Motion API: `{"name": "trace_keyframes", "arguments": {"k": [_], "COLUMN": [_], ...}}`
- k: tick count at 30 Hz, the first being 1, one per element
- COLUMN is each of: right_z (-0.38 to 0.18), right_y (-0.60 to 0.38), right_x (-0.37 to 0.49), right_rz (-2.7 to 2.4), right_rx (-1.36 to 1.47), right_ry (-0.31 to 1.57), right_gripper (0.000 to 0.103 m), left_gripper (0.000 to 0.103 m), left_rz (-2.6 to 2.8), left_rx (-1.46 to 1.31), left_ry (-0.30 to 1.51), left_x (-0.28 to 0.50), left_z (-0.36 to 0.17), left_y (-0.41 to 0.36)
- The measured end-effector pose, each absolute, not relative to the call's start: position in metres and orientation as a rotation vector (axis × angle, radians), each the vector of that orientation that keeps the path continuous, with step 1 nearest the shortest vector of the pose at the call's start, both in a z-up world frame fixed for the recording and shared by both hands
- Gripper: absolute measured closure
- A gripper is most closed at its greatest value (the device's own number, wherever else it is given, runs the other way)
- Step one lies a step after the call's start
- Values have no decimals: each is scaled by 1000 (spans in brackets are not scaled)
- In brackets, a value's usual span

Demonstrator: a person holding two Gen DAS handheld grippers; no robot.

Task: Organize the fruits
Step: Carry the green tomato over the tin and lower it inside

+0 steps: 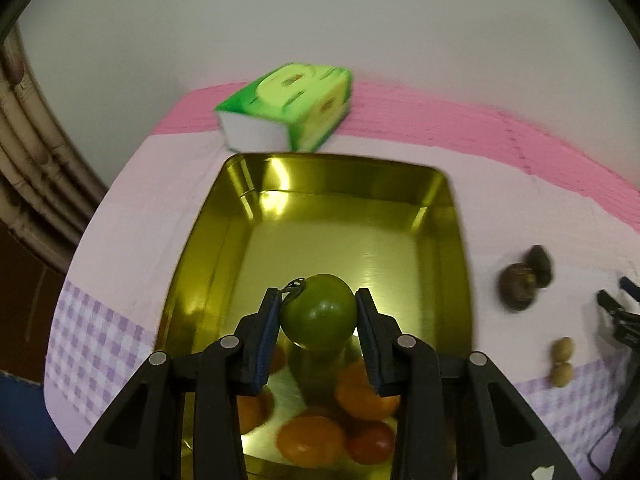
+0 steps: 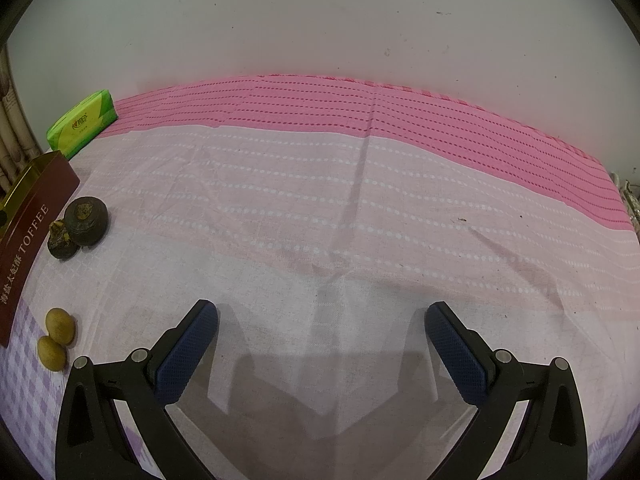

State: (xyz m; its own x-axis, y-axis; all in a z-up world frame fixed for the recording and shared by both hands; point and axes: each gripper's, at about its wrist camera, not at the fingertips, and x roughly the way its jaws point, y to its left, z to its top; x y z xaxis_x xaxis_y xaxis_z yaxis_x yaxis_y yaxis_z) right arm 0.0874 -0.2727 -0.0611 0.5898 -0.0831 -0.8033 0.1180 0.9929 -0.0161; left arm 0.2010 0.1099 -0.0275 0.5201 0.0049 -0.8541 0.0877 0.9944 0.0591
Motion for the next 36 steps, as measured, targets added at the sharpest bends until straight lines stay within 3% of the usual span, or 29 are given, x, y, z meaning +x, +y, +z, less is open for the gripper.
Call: {"name": "trace_keyframes", "arguments": {"k": [36], "right_z": [-61], "right_y": [-273], "right_x": [88], "right_rz": [-117], "right_rx": [40], "right_ry": [932], "right_gripper": [0], "left_gripper": [67], "left_rz": [-12], "left_rx": [147], "left_ry": [1060], "left_x": [212], "left_z": [-58], "left_y": [113]}}
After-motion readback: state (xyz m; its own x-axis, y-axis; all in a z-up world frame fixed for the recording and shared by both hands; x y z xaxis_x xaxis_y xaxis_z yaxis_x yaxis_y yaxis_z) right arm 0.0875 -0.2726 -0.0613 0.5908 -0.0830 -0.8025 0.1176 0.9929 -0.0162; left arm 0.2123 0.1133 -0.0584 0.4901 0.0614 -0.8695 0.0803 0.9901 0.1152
